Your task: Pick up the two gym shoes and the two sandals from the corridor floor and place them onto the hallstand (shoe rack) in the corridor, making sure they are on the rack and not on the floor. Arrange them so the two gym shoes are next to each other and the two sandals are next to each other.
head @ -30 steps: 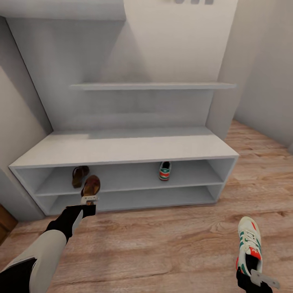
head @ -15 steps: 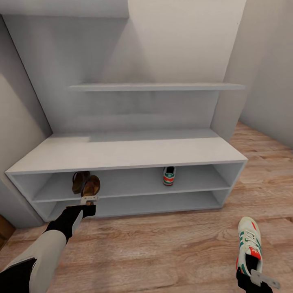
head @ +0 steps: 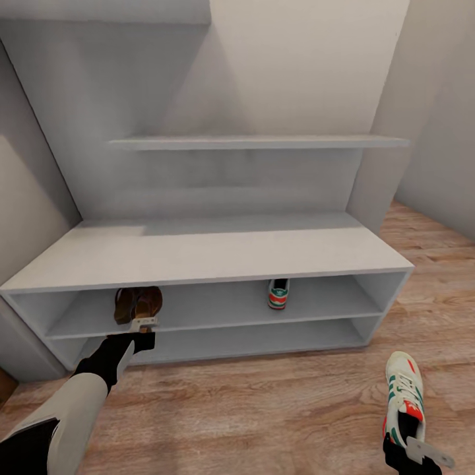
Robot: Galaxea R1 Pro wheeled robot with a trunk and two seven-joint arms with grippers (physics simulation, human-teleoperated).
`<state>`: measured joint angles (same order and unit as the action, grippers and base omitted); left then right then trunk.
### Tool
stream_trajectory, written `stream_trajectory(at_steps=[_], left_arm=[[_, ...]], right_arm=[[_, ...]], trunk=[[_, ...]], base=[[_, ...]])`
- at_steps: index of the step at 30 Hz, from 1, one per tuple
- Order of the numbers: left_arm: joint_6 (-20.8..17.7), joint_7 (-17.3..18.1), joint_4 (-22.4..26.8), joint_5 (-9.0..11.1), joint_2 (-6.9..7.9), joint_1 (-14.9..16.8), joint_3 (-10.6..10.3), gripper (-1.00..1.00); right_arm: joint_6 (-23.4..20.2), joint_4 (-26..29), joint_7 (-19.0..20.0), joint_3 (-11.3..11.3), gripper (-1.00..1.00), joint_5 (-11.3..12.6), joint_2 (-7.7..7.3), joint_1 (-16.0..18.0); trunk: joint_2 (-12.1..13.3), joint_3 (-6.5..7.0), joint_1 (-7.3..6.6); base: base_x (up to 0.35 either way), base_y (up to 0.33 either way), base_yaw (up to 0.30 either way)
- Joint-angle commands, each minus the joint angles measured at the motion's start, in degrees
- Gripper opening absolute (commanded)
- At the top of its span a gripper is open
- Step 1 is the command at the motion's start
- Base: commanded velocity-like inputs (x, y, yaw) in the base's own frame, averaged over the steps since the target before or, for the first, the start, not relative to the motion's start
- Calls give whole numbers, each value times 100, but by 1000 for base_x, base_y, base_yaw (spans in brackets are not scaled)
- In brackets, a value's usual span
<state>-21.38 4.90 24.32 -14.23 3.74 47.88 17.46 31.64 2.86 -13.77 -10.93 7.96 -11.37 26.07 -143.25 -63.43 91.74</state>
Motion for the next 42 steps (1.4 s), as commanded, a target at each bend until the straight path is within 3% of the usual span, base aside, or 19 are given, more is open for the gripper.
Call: stream_trajectory(at_steps=[1, 42], left_arm=[[-27, 64, 12, -80, -5, 4, 47, -100], [-7, 49, 4, -82, -5, 2, 47, -100]], right_arm=[[26, -4, 14, 21, -100, 58, 0, 3], [26, -4, 14, 21, -100, 59, 1, 3]], trunk=[[-2, -5, -1], [-2, -5, -1]], base=[[60, 2, 0], [130, 41, 0]])
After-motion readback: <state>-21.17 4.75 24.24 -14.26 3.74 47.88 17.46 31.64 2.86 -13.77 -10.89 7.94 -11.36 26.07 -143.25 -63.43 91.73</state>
